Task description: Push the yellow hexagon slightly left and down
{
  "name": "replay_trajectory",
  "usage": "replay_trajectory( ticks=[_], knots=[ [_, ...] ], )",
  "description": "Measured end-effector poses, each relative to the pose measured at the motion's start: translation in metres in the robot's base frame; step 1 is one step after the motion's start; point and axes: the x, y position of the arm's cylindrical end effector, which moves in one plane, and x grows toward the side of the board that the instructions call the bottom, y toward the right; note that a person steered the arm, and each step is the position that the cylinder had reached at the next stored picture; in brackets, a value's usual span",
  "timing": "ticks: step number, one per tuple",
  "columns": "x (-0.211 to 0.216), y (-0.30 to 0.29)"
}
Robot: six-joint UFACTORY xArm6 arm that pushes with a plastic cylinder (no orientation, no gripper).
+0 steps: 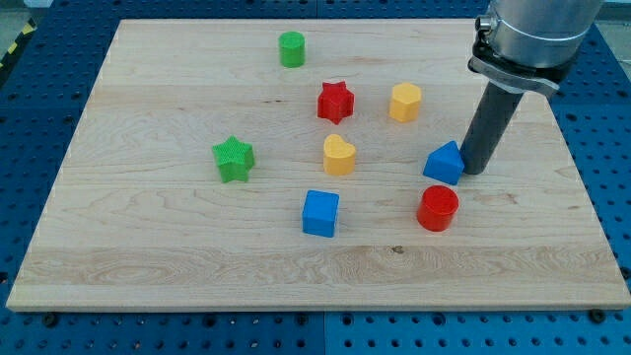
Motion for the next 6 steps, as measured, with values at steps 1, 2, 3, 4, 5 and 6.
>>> replay_trajectory(
  ticks=[1,2,3,4,5,6],
  knots=[
    [-0.025,0.016],
    [-0.087,0.022],
    [-0.092,0.012],
    [-0.101,-0.045],
    [-0.11,-0.058],
    [-0.125,-0.058]
  ],
)
